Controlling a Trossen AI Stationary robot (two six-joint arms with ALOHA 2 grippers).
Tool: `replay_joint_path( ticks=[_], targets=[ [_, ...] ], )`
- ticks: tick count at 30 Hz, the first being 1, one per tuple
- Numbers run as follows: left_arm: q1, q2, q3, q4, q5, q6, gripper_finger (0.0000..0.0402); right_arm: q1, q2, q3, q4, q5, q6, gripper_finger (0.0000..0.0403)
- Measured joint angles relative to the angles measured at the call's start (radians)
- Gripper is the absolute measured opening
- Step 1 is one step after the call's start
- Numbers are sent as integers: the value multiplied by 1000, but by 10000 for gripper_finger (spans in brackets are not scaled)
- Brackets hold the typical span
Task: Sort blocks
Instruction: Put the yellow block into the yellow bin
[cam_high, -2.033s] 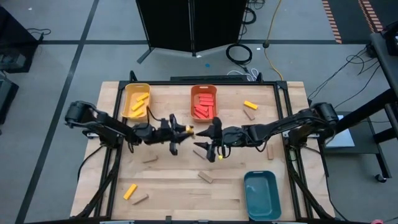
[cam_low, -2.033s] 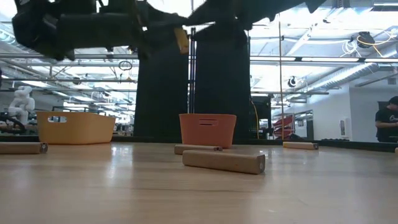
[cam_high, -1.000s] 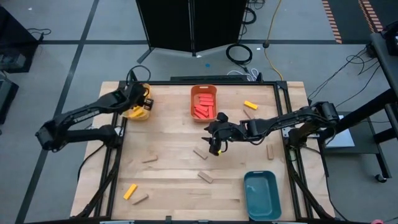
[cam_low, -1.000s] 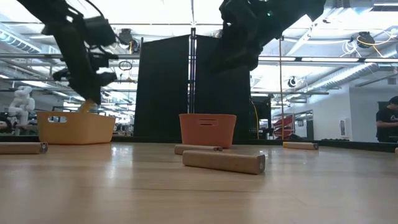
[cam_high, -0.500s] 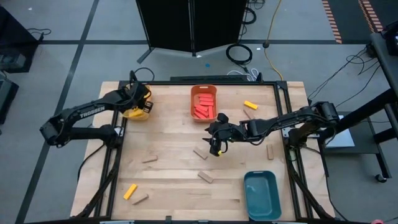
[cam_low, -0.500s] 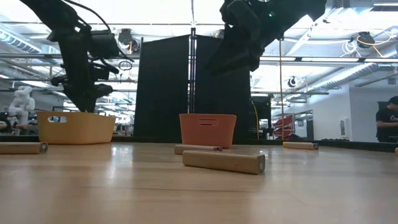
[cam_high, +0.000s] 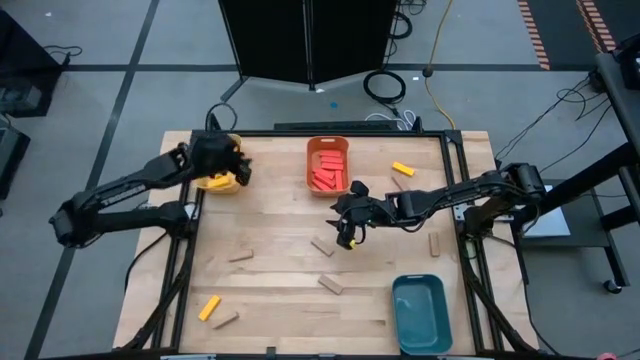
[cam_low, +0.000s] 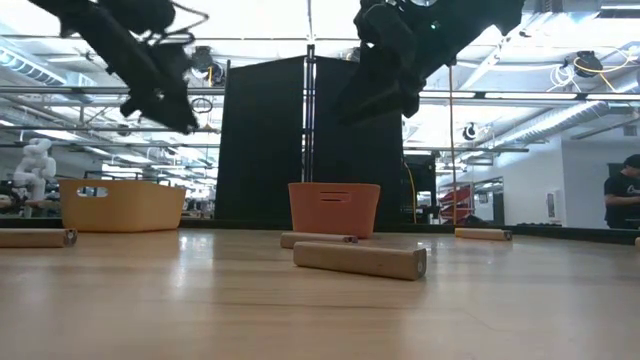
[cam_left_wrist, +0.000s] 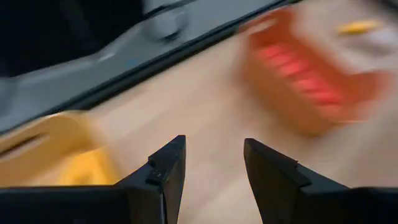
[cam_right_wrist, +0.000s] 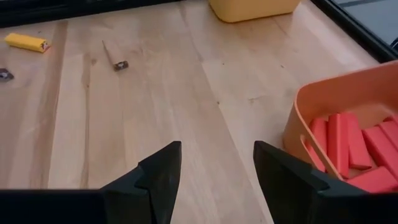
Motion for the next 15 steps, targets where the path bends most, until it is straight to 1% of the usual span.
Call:
replay_joint_path(
  ticks=[3, 6, 9, 11, 12, 15],
  targets=[
    [-103, -80, -93, 164, 71, -66, 160, -4, 0, 0, -20, 0, 42, 192],
    [-219, -131, -220, 431, 105, -96, 160, -39, 0, 0, -93, 0, 118, 190],
    [-306, -137, -348, 747, 104, -89, 160, -121, 0, 0, -167, -2, 194, 188],
    [-333, -127, -412, 894, 96, -64, 160, -205, 0, 0, -241, -7, 237, 187],
    [-339, -123, -435, 930, 91, -52, 160, -253, 0, 0, -286, -8, 249, 187],
    [-339, -116, -469, 947, 88, -21, 160, -404, 0, 0, -421, -6, 261, 187]
  ],
)
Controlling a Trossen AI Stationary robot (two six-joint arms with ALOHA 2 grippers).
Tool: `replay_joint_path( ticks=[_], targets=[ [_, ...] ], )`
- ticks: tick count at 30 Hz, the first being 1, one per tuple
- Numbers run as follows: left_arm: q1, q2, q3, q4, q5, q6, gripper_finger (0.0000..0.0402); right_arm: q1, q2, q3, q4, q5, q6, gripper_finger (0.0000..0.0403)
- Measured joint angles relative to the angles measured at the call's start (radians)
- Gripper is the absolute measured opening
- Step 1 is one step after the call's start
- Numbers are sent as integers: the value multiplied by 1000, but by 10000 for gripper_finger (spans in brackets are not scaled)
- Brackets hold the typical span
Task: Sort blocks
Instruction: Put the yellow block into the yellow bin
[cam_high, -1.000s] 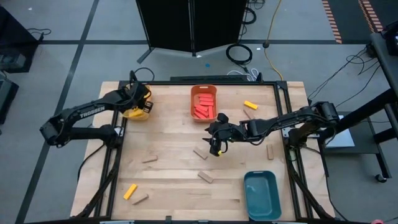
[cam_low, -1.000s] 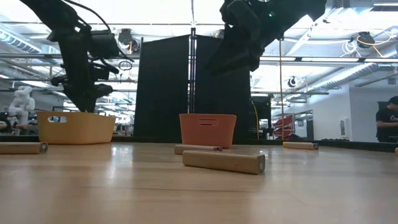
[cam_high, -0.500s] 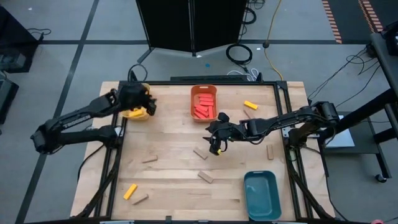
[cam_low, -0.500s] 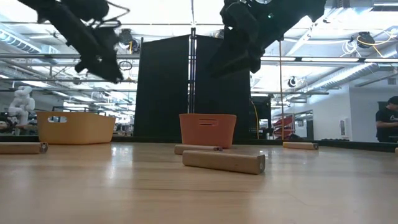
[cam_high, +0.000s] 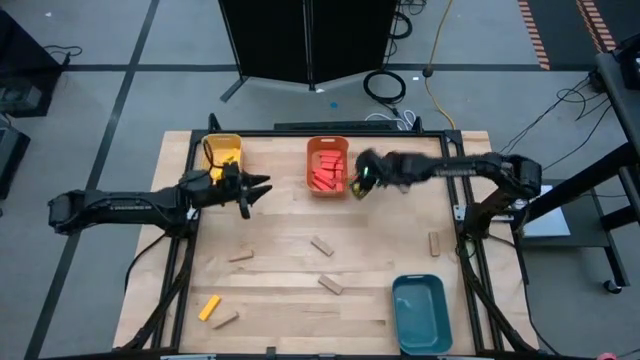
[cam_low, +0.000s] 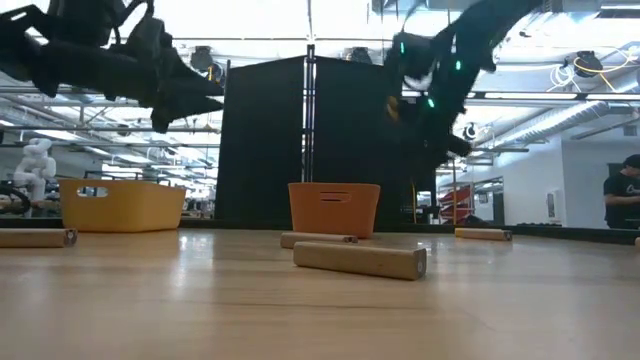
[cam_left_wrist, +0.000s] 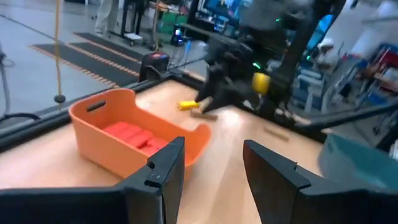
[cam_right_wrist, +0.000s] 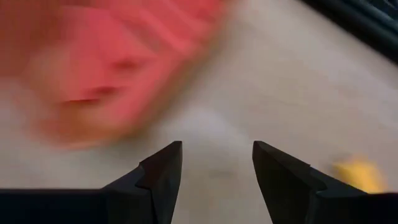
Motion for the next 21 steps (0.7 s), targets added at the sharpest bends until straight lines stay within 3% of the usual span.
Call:
replay_joint_path(
  ticks=[4, 11, 21],
  targets=[
    [13, -2, 2, 28, -2, 6, 160, -160, 0, 0, -118, 5, -48, 187],
    [35, -2, 41, 73, 5, 108, 160, -315, 26, 0, -151, -51, -164, 187],
    [76, -1, 91, 49, 8, 169, 160, -396, 129, 0, -189, -49, -340, 187]
  ],
)
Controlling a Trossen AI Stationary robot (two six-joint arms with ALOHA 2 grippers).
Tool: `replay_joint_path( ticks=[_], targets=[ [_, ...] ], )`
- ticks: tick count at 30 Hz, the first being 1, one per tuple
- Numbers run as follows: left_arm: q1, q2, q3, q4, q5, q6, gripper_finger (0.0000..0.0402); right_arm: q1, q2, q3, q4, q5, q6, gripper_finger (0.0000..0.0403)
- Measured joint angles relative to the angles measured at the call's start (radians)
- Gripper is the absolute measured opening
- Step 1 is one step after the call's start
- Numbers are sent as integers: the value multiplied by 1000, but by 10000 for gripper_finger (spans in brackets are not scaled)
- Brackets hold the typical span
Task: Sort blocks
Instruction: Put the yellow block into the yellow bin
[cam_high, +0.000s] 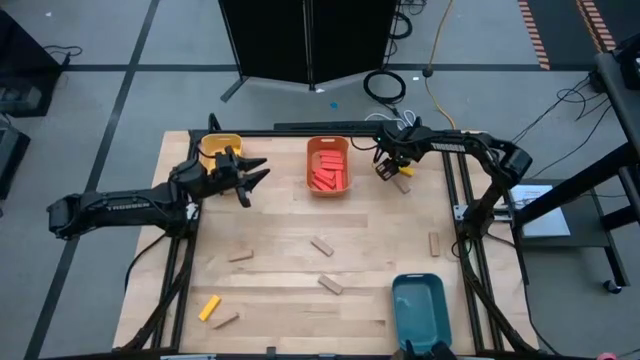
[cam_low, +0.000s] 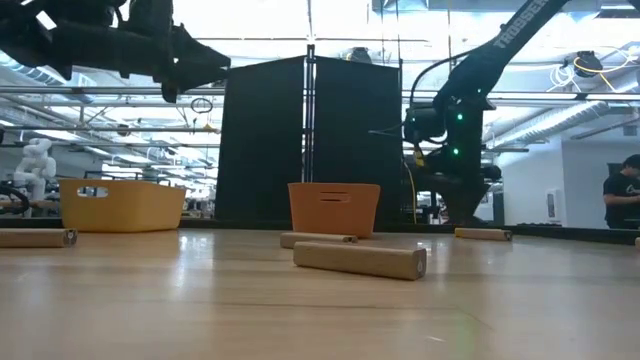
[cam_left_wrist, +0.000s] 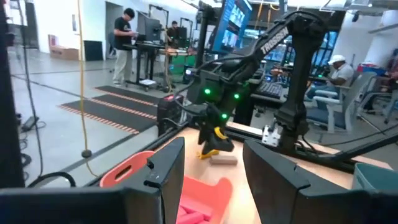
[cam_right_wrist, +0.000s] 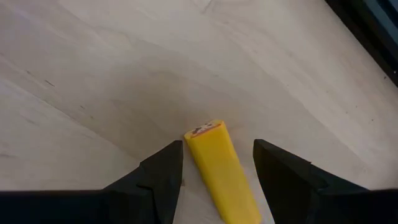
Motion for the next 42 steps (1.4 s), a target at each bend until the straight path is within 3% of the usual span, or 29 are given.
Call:
replay_joint_path(
  ticks=[10, 16, 19, 22, 25, 30, 33, 40, 42],
  targets=[
    [23, 0, 0, -14, 1, -7, 160, -5, 0, 0, -24, -2, -61, 187],
    [23, 0, 0, -26, 2, -9, 160, 77, -46, 0, -89, 2, 58, 187],
    [23, 0, 0, -60, 12, -9, 160, 131, -82, -14, -116, 92, 194, 187],
    [23, 0, 0, -97, 13, -10, 160, 187, -132, -80, -123, 248, 335, 187],
    [23, 0, 0, -149, 17, -10, 160, 220, -206, -183, -98, 338, 495, 187],
    [23, 0, 0, -226, 19, -12, 160, 181, -293, -373, 179, 285, 569, 184],
    [22, 0, 0, -235, 20, -43, 160, 156, -305, -422, 275, 275, 576, 158],
    [18, 0, 0, -218, 21, -63, 160, 144, -305, -428, 307, 308, 563, 20],
    [18, 0, 0, -214, 21, -63, 160, 145, -305, -428, 318, 299, 524, 9]
  ],
)
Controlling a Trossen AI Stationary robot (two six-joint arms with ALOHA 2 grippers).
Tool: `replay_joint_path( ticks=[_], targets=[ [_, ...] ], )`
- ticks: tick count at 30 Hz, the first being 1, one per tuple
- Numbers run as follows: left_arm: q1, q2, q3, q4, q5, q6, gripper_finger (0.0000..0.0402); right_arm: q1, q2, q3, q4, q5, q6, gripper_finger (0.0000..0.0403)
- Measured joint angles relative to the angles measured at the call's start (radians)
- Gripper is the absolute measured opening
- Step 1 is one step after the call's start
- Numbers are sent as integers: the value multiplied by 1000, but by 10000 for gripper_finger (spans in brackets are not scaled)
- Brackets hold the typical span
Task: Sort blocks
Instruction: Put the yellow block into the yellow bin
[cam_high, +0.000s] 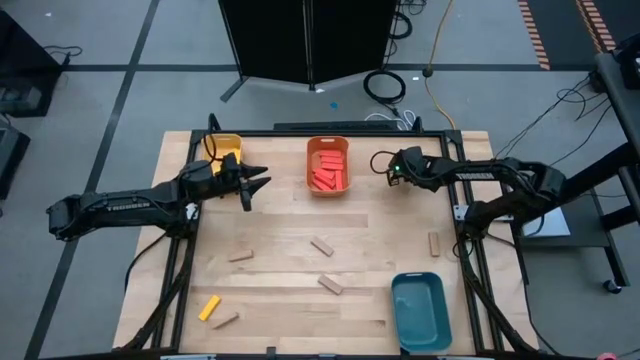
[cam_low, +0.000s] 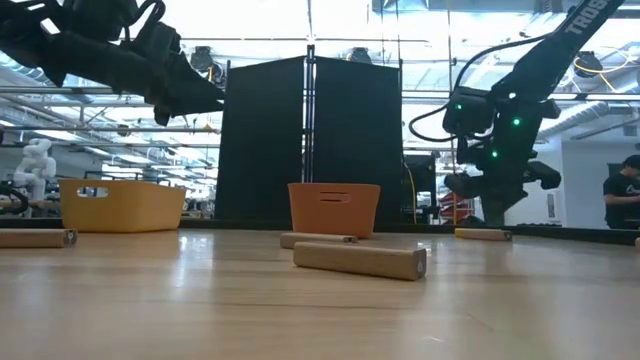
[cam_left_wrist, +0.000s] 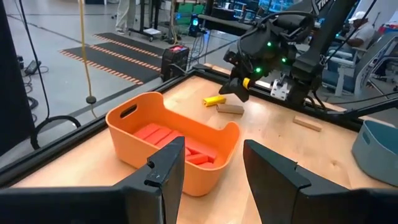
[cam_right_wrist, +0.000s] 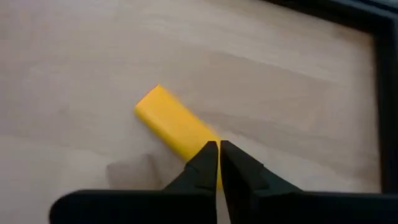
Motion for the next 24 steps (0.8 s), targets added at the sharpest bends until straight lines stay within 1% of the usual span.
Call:
replay_joint_path(
  ticks=[4, 6, 8, 12, 16, 20, 22, 24],
  targets=[
    [0, 0, 0, 0, 0, 0, 160, 0, -10, 0, 1, -93, -152, 39],
    [0, 0, 0, -1, 0, 0, 160, 1, -20, 0, -9, -104, -232, 57],
    [0, 0, 0, -1, 0, 0, 160, 0, -25, 0, -39, -82, -309, 75],
    [0, 0, 0, -2, 0, 0, 160, 0, -27, 0, -99, -28, -357, 118],
    [0, 0, 0, -14, 1, -1, 160, 0, -28, 0, -83, -27, -447, 173],
    [0, 0, 0, -22, 1, -1, 160, -30, -31, 0, -81, -113, -544, 222],
    [0, 0, 0, -22, 2, -1, 160, -64, -31, 0, -81, -147, -588, 235],
    [0, 0, 0, -22, 7, -1, 160, -101, -31, 0, -61, -203, -644, 238]
  ],
)
